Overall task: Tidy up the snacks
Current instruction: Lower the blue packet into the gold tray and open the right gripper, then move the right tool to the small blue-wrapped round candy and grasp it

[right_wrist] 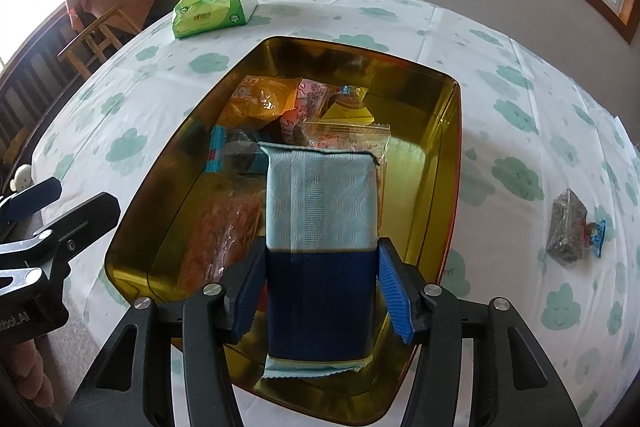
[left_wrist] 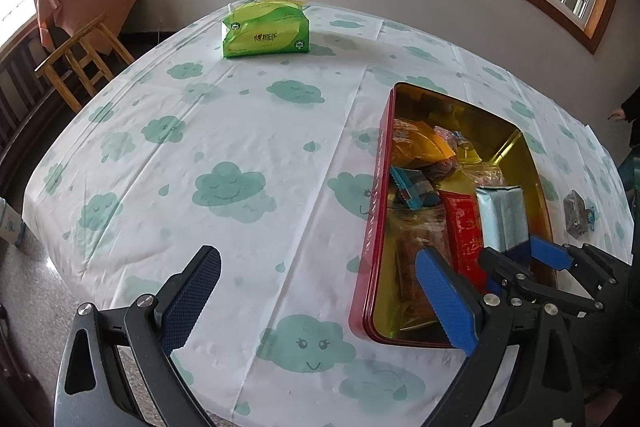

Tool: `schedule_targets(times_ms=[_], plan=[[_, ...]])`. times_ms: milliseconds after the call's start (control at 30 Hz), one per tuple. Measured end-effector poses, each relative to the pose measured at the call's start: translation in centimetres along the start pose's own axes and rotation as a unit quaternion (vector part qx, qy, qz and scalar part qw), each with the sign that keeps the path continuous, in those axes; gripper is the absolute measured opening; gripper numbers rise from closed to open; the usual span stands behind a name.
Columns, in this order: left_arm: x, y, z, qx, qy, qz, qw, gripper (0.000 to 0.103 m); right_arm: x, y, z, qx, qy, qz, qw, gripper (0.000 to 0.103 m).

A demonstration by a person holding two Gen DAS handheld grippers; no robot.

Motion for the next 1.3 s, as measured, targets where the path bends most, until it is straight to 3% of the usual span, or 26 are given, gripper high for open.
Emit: schedule_targets(times_ms=[467, 833, 1000, 1300], plan=[[-0.1, -0.7, 1.1, 0.001, 0.009, 0.006, 0.9999, 0.097, -0.1, -1.4, 1.0, 0.003, 0.002, 0.018, 1.000, 0.060], [-0.3, -1.0, 3.2, 0.004, 0.030, 0.009, 0.9995, 0.097, -0.4, -3.2, 4.5, 0.005, 0.035, 0.042, 0.999, 0.060], [-0.4, -1.1, 4.6, 0.007, 0.045, 0.010, 0.9989, 0.097, -0.1, -3.4, 7.8, 0.024, 0.060, 0.045, 0.997, 0.060], [-0.5, -1.0, 7.0, 0.015, 0.064, 0.008, 0.9978, 0.097, 1.5, -4.3, 17.1, 0.069, 0.148, 0.045, 0.986, 0.060]])
Point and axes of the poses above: each gripper's, at about its wrist camera, not at the fingertips, and y roughly the way its jaws point, z to its right, x to its underside, the point moved 2 cm from there along y, roughly the way its jaws point, and after that the axes turned 4 degrees about x, right-handed, at the moved point
